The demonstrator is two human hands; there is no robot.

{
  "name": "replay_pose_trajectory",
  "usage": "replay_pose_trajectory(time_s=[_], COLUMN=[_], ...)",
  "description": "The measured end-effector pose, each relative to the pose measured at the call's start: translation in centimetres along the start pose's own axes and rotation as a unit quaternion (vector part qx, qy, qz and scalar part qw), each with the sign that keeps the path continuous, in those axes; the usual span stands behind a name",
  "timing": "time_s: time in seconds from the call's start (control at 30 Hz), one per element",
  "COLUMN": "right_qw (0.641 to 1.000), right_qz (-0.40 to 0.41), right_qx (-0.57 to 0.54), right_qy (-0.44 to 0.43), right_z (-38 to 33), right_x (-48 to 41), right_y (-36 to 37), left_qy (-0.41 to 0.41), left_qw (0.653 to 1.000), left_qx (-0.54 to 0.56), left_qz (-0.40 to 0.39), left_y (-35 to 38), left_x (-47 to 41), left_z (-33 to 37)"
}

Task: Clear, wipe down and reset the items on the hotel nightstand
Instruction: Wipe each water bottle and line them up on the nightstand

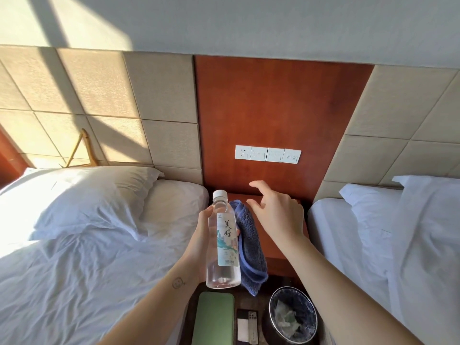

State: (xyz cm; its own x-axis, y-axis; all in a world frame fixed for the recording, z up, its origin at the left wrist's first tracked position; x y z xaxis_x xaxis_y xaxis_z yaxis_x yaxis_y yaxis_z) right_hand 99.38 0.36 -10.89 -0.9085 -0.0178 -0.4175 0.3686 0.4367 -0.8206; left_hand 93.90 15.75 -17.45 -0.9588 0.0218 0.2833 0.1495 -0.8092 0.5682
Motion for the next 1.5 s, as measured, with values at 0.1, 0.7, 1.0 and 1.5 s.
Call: replay_pose_trajectory(time_s=[0.1,0.7,1.0,1.5], right_qw=[0.997,0.87,0.839,0.752], right_qz=[0.07,-0.262,-0.149,-0.27], right_qx=[-0.018,-0.38,-0.508,-0.499], right_qy=[-0.018,0.175,0.125,0.336], right_z=[-0.2,-0.4,-0.7,-0.1], right_x=[-0.1,2.4,3.4,0.6], right_y=[0.0,1.6,-1.7,-4.0], left_qy=[0.006,0.061,0.085,0.182], left_qw=[1.0,0.998,0.996,0.974], left_qx=[-0.023,0.022,0.0,-0.116], left_qz=[0.008,-0.001,0.032,0.071], left_y=[-0.5,1.8,3.7,10.5], left_x=[-0.2,-1.0,-2.5,-0.2], left_z=[-0.1,1.5,1.5,1.9])
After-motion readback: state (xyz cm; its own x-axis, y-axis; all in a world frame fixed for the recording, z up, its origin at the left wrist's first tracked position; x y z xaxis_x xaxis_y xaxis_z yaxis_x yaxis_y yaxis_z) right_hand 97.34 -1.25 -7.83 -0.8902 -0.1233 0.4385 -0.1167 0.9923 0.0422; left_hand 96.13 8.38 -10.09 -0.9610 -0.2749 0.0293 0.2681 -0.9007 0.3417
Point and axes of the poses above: each hand's wrist, its own x-axis away from the middle knuckle, its own y-axis out of the palm, z = x × y, the point moved 2 cm from there along -x, towards the middle knuckle, and after that the axes turned 12 degrees about y, right-handed, at the moved point
